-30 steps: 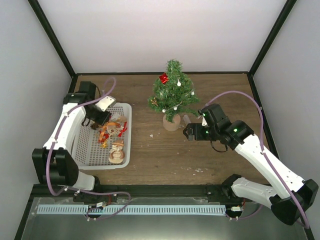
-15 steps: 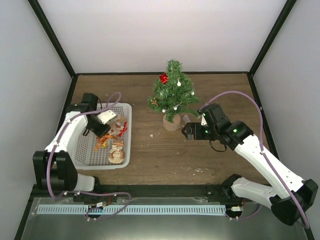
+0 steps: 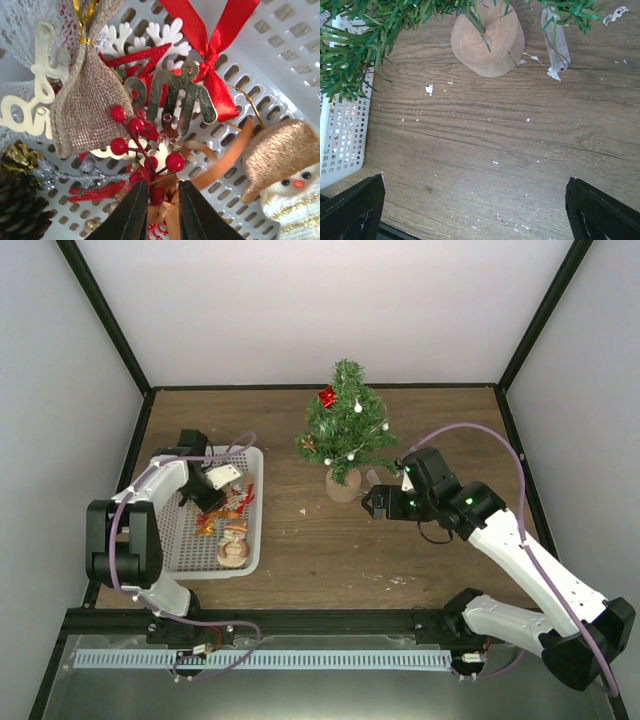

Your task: Decorate the small christmas tree

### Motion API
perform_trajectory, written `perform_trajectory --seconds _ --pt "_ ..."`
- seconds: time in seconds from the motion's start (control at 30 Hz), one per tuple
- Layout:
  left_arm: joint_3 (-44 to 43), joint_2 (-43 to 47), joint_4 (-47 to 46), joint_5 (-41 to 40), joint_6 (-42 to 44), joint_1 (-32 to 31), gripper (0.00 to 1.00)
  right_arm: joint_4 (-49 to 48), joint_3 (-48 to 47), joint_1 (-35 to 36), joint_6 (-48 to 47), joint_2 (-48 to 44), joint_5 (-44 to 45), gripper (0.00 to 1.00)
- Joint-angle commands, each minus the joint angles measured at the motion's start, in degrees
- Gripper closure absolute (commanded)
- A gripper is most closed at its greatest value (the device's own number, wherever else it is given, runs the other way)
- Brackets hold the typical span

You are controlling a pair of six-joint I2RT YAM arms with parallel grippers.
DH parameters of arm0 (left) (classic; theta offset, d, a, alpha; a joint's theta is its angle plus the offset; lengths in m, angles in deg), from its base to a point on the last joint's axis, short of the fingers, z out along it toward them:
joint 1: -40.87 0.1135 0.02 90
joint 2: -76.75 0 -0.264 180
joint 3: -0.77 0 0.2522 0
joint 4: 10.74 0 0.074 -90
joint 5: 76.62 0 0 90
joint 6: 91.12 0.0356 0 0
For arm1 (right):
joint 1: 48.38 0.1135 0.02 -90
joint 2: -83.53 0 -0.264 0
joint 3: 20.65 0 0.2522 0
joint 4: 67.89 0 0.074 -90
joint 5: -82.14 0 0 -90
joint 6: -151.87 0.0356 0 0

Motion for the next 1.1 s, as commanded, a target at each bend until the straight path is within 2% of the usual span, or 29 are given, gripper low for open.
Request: perform_trajectory --seconds 0.0,0.07,0.2,0.4,0.57,0.73,1.07 --pt "-1.47 -1.12 -2.05 -0.02 1.34 -0.21 0.8 0.31 0.27 -0.4 0.95 -1.13 -0.36 0.09" --pt "-1.61 -1.3 -2.51 -0.33 1.33 -0.22 0.8 0.2 0.36 -0.44 0.95 -1.07 -0.34 0.09" --pt "-2.5 -2.26 -2.27 -0.38 0.93 -0.22 0.88 -0.01 0.47 -0.44 0.76 -0.83 -0.71 0.09" --pt "-3.52 -3.31 -2.65 0.16 0.01 -0.22 0.74 -0.33 0.49 -0.44 0.22 -0.25 -1.07 0.09" --pt "-3.89 -4.02 -2.78 0.64 -0.34 -0.31 0.67 -0.49 0.57 -0.44 0.03 -0.07 -1.08 0.09" --pt "-4.7 -5.51 -2.46 0.77 -0.83 -0.41 0.63 -0.42 0.45 -0.5 -0.02 0.02 -0.76 0.09" --pt "-5.26 -7.32 -1.89 1.61 -1.03 -1.4 0.61 -0.34 0.88 -0.43 0.25 -0.16 -0.32 0.09"
